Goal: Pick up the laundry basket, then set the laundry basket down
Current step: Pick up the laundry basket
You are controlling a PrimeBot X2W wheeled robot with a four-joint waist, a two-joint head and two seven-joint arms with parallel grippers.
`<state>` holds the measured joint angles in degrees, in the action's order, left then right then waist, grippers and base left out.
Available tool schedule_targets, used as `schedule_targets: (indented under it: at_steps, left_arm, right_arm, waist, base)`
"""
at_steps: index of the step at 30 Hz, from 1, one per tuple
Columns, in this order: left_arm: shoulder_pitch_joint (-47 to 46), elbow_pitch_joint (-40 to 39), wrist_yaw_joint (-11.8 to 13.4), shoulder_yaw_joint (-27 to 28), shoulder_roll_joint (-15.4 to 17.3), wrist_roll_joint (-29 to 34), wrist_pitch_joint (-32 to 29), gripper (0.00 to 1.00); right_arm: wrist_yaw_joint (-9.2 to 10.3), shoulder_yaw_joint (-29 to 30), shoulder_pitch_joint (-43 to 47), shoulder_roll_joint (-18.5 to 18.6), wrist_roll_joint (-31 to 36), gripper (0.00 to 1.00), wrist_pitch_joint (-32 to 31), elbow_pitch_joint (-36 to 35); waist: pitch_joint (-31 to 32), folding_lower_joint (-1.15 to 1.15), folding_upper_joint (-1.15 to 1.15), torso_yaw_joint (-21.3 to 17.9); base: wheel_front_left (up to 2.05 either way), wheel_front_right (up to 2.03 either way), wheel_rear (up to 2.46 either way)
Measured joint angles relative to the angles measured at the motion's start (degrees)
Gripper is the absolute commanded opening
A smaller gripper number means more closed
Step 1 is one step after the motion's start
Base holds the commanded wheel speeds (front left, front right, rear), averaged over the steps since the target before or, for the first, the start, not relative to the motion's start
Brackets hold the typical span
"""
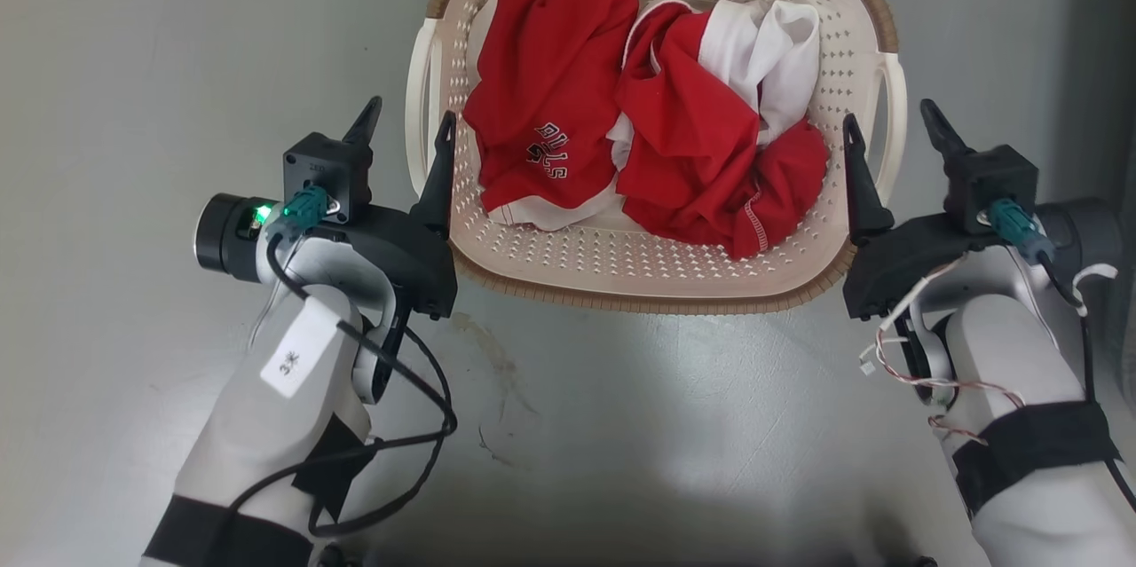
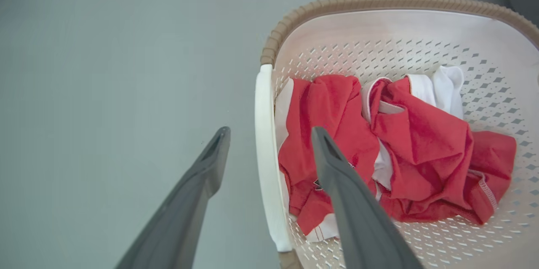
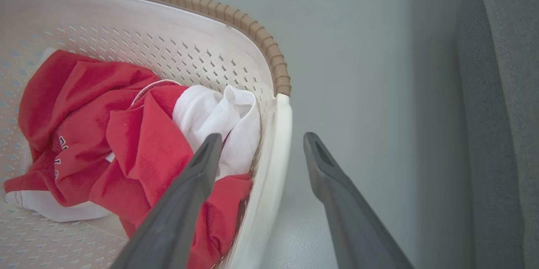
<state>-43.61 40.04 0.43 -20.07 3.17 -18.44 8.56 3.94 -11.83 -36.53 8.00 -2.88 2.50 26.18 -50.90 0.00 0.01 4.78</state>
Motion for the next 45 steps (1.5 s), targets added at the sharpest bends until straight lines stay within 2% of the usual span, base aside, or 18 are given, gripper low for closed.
schedule_targets:
  at_steps: [16,44,45]
  left_arm:
    - [-4.6,10.5,-3.0,-0.4,0.0,-0.1,-0.2,1.0]
    - [-11.5,21.4,-4.5,-0.6,-1.3,-2.6,1.7,1.0]
    - [-11.5,21.6,-4.6,-0.8,-1.4,-2.7,1.9,0.0]
  right_arm:
    - [-0.51,-1.6,-6.0,-1.6,0.3,1.0,0.2,11.5]
    - [-0.44,-1.8,-12.9,-2.6,0.2,1.0,3.7,24.1]
    - [-0.44,-1.8,-13.1,-2.7,0.1,0.04,4.0,24.5]
  waist:
    - [0.0,0.0,0.0,-0.5]
    - [-2.9,0.0,0.0,-1.1]
    - [-3.0,0.0,0.0,-1.0]
  base:
    - [0.0,0.0,0.0]
    - [0.0,0.0,0.0]
    - [0.0,0.0,0.0]
